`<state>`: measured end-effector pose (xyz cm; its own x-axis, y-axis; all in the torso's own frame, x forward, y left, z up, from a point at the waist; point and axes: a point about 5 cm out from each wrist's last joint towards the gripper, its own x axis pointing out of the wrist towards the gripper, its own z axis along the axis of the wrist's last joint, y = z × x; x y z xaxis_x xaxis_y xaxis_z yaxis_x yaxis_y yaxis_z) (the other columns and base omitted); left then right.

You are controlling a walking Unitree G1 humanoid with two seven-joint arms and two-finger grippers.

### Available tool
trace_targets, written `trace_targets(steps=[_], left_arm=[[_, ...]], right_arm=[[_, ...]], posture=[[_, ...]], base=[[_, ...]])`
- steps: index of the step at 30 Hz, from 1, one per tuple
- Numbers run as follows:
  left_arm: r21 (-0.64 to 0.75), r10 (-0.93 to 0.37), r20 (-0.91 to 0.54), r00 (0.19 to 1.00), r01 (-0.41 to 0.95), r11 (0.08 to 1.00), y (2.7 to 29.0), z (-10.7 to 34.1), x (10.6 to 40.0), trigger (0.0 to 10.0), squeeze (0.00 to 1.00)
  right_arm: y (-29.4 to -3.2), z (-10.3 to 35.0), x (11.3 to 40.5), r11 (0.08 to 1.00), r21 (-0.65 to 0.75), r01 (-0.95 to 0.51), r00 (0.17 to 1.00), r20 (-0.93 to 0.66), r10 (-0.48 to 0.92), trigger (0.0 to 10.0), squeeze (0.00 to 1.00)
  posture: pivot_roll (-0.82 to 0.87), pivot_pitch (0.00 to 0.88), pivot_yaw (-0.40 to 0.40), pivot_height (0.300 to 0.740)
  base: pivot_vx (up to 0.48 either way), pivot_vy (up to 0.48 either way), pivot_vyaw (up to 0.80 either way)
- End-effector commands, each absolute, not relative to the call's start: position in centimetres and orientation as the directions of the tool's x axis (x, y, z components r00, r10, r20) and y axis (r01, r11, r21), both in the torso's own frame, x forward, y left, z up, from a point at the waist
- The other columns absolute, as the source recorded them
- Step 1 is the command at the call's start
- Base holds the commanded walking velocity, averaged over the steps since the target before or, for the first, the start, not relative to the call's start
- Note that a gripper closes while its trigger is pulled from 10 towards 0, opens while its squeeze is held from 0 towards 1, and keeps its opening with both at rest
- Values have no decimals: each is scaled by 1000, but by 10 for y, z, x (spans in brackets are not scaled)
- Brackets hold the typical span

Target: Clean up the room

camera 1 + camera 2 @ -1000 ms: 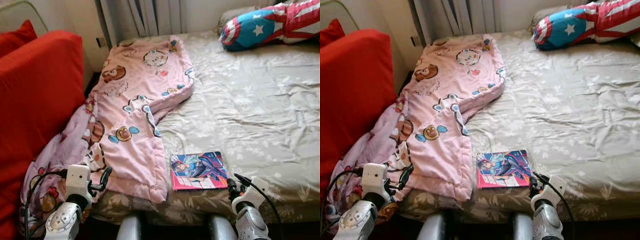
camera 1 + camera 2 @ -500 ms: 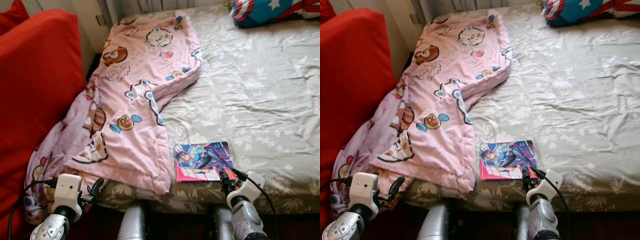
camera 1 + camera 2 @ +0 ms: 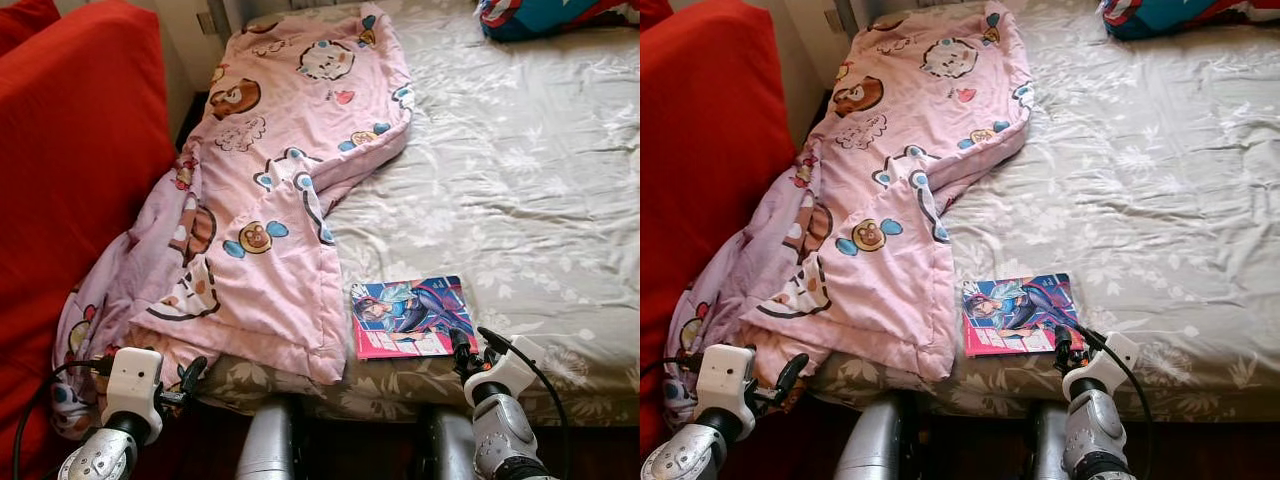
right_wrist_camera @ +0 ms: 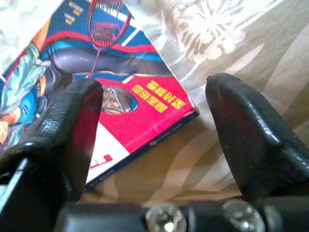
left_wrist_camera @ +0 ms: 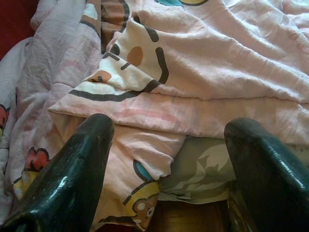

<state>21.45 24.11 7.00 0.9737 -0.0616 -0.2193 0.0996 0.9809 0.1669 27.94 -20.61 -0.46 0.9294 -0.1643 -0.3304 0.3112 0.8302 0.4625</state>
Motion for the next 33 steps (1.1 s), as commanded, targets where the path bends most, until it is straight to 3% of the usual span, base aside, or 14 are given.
trace_targets(steps=[1, 16, 21, 33], left_arm=[[184, -40, -239, 970, 86, 979, 248, 70, 209, 10000, 0], [211, -41, -244, 969, 95, 973, 253, 77, 205, 10000, 0], [225, -40, -251, 967, 99, 969, 256, 79, 202, 10000, 0], [249, -50, -257, 965, 116, 961, 257, 83, 197, 10000, 0]], right_arm=[[-205, -11, 271, 807, 485, 336, 923, -342, -178, 10000, 0], [-204, -12, 274, 744, 588, 319, 928, -355, -118, 10000, 0], [-205, -10, 276, 673, 678, 298, 941, -325, -89, 10000, 0], [-213, -27, 257, 505, 759, 410, 909, -387, -157, 10000, 0]], posture=[[239, 208, 144, 605], [274, 214, 169, 605], [285, 215, 180, 605], [311, 222, 192, 605]], base=[[0, 0, 0], [0, 0, 0], [0, 0, 0], [0, 0, 0]])
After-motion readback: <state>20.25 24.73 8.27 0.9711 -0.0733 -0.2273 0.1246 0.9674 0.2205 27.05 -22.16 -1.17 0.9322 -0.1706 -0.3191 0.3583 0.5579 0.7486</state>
